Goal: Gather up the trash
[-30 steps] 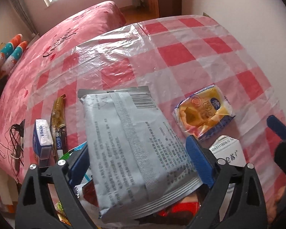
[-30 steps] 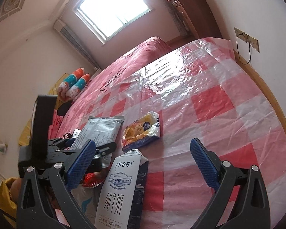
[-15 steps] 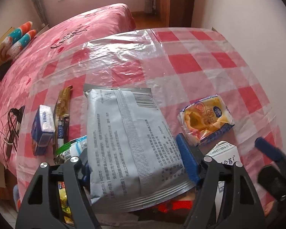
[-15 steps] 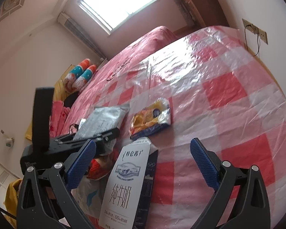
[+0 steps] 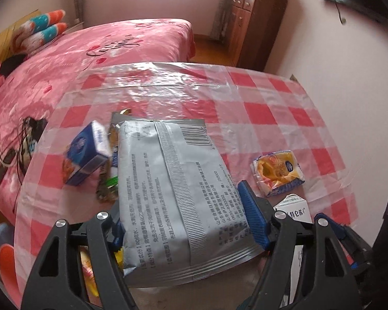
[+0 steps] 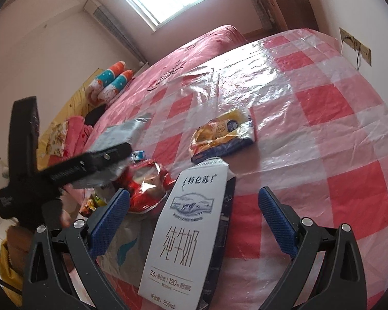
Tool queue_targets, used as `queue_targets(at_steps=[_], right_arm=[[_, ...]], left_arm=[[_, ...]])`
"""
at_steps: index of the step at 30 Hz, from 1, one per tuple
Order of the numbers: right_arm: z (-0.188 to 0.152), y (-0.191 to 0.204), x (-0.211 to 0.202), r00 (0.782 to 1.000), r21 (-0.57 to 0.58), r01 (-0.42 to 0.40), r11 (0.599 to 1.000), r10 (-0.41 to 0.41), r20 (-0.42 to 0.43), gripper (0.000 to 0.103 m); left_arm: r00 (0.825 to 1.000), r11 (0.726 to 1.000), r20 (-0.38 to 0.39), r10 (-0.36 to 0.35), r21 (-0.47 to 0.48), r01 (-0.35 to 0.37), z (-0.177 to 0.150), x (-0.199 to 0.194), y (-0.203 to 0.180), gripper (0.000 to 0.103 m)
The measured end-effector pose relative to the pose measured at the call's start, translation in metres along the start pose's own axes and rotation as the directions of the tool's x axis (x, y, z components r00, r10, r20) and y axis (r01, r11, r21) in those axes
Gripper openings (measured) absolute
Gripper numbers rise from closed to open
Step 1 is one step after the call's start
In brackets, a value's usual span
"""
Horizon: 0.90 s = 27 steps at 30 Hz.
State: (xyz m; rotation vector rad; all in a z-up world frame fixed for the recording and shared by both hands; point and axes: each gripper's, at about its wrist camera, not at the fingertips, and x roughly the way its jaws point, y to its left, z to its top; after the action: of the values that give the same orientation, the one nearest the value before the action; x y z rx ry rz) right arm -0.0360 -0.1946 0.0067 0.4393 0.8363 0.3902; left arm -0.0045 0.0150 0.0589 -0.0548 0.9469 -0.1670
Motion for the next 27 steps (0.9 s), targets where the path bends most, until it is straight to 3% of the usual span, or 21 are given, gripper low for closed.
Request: queue_targets(at_steps=[7,13,18,27], right_arm=[[-0.012,0.025,0.006,0.996,-0.108,0.083,0.991,-0.084,0.000,0.096],[-0.018,0.033,0.016,0.984,-0.164,0.172,0.971,-0.175,-0.009,0.072],[-0.019,0.035,0.023,0.973,-0.181,0.225,0.957,-0.232,-0.016,0.063],[-0.020,0.036,0.020,0.961,-0.184,0.273,0.944,-0.275,0.018,0.059]], left_arm=[[0.999,0.999,0.036,-0.025,-0.038,0.027,-0.018,-0.028,0.027,0.073],[0.998,0.996,0.044,-0.043,-0.075,0.046,-0.041,-0.044,0.056,0.073],[0.998,0.995,0.054,-0.040,-0.089,0.044,-0.060,-0.056,0.078,0.073],[0.993,0.985,0.068,-0.099,-0.131,0.108,-0.087,-0.071,0.115,0.073]])
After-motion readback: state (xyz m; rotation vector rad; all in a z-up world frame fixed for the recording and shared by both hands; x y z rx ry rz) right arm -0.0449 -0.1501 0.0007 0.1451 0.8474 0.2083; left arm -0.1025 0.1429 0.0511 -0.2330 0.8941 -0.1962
